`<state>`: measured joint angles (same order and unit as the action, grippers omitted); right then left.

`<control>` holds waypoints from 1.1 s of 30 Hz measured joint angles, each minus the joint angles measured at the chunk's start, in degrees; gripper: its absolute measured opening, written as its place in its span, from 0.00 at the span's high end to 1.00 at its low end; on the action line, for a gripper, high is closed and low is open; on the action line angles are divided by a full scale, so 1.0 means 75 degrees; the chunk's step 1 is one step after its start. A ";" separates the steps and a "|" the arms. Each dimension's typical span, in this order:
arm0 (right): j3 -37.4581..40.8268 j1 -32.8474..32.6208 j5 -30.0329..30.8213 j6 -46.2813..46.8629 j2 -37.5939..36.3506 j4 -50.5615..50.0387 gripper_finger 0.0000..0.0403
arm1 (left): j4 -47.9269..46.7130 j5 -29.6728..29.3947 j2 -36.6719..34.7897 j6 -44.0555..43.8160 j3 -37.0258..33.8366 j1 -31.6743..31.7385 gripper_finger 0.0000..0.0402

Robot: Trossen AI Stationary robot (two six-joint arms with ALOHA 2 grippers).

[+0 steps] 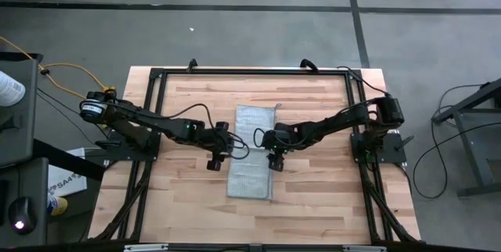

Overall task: Fold microfiber towels
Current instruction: Fold the grey towel

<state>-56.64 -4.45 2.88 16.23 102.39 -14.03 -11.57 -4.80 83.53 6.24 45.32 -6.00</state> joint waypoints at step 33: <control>0.0000 0.0012 0.0427 -0.0542 0.0000 -0.0018 0.45 | 0.0713 0.0511 0.0988 0.0536 0.0003 0.0798 0.48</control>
<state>-56.64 -4.36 6.08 12.16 102.39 -14.16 -6.23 -0.97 90.94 10.26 45.34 -0.02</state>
